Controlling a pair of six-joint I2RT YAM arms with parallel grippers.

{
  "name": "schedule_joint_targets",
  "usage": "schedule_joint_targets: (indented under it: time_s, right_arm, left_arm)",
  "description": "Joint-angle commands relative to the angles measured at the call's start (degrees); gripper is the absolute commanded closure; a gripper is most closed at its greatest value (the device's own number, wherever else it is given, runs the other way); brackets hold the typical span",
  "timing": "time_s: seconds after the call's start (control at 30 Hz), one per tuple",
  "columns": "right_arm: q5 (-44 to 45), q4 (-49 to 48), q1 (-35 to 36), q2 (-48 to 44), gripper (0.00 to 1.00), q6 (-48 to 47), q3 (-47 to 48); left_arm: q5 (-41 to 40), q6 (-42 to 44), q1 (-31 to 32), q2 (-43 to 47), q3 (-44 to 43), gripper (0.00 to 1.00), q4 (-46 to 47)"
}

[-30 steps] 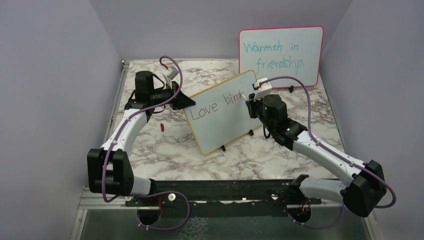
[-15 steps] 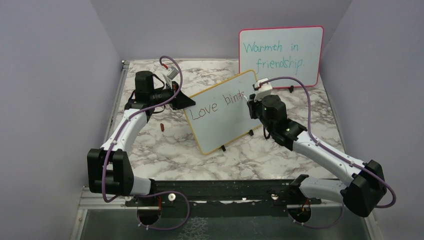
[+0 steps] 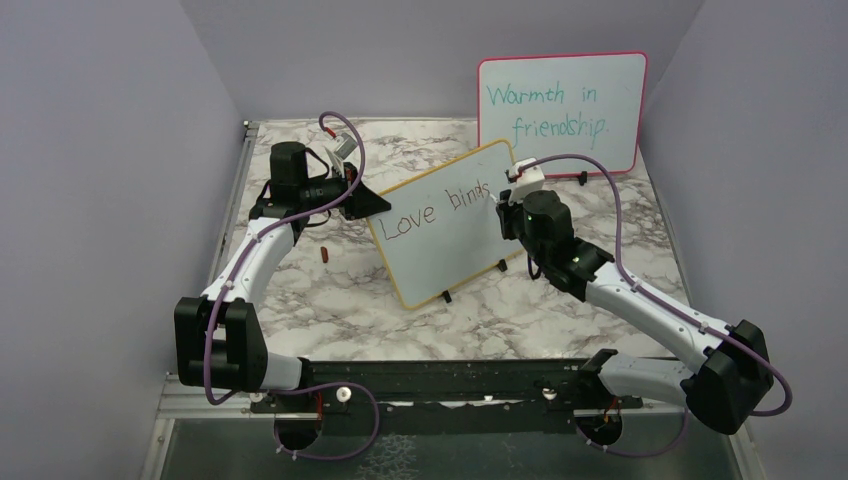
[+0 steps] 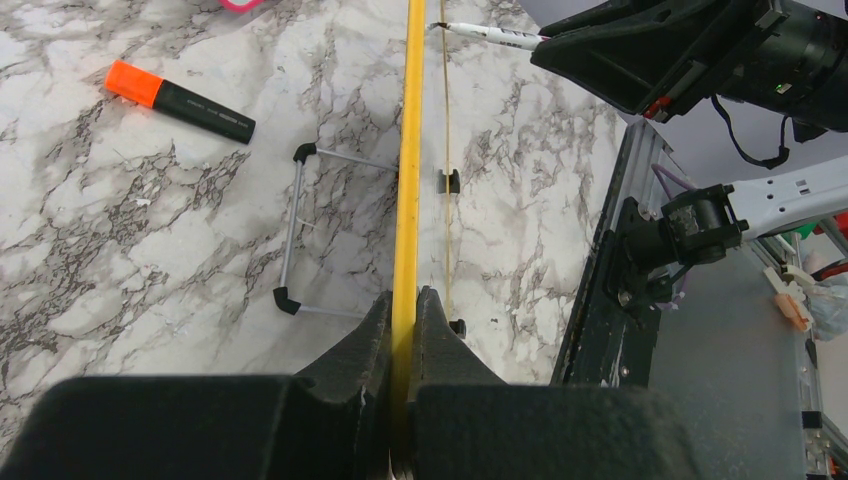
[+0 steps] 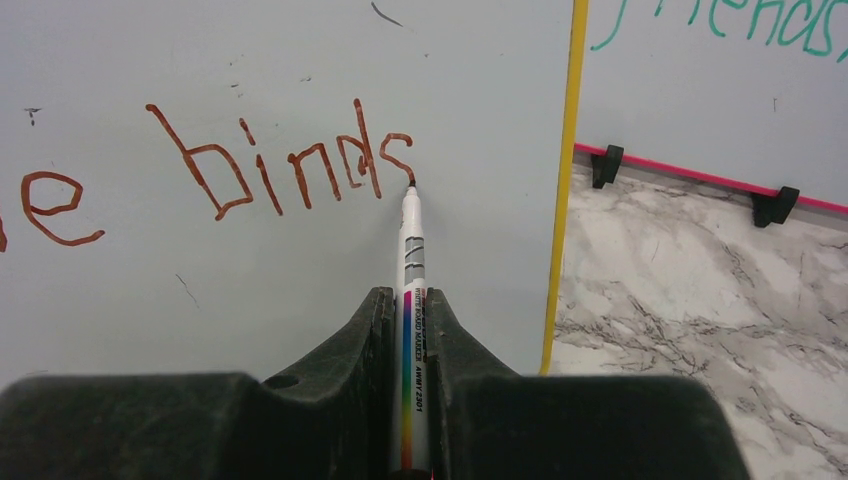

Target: Write a sentence on the whiteboard

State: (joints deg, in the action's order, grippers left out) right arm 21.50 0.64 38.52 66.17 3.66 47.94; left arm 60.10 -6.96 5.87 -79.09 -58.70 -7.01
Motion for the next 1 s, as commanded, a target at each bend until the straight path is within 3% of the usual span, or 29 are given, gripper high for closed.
schedule_joint_targets:
  time_s: [0.0, 0.67, 0.97]
  right_arm:
    - [-1.63, 2.44, -0.19, -0.95, 0.99, 1.04, -0.15]
    - [-4.91, 1.11, -0.19, -1.73, 0.99, 2.07, 0.42]
    - [-6.28, 2.55, -0.17, -6.11, 0.99, 0.54, -0.49]
  left_arm:
    - [-6.82, 6.26, 1.61, -2.19, 1.30, 1.00, -5.04]
    - [-6.60, 6.17, 1.65, -2.21, 1.22, 1.00, -5.04]
    - [-7.89, 6.13, 1.60, -1.87, 1.24, 1.00, -5.11]
